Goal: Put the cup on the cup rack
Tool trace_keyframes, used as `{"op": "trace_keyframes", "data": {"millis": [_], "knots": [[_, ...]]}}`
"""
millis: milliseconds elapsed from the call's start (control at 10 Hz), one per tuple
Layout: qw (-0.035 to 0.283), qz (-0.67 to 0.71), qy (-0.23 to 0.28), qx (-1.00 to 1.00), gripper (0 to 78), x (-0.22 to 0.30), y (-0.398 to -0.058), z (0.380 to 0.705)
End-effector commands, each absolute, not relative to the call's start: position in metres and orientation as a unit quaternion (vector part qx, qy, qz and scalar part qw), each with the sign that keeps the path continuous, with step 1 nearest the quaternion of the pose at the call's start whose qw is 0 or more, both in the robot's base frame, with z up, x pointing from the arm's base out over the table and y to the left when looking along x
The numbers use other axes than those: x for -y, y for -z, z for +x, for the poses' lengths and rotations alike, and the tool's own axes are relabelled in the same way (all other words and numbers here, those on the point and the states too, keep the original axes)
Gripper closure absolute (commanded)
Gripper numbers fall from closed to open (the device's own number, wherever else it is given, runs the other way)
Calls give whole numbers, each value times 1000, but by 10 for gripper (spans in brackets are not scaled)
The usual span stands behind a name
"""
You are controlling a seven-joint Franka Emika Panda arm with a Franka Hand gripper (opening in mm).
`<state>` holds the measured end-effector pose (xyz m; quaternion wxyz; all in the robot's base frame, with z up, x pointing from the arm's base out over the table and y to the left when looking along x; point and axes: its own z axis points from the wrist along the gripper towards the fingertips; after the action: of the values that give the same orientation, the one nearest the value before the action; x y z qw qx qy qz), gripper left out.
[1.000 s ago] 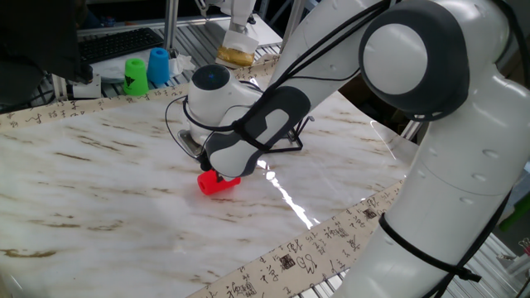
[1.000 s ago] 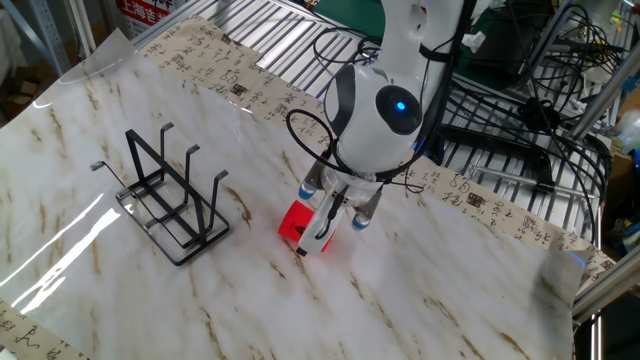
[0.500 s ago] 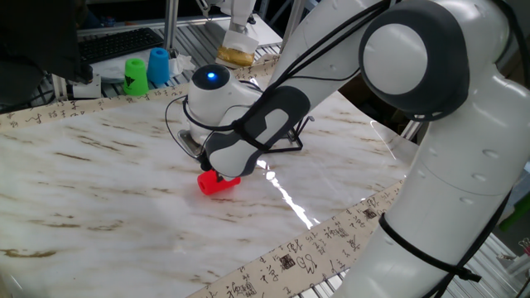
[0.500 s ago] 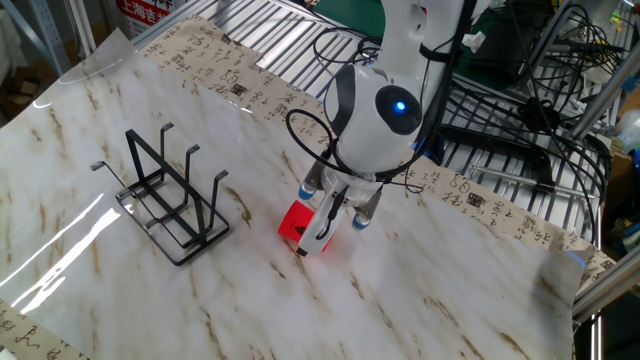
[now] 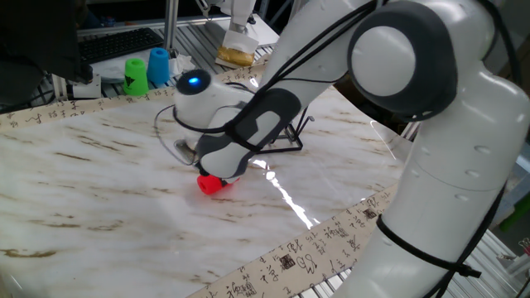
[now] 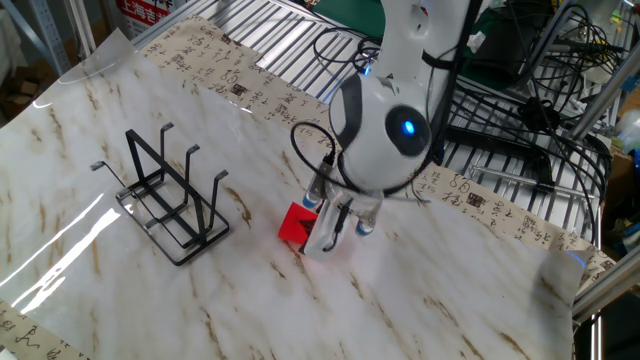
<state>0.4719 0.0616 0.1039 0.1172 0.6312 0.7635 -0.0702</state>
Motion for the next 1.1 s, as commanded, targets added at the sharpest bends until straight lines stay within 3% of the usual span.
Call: {"op": "trace_keyframes", "data": {"millis": [100,1100], "knots": [[123,605,131,-776,1,-64,-89,468],[147,609,100,-773,1,-61,-79,477]]}}
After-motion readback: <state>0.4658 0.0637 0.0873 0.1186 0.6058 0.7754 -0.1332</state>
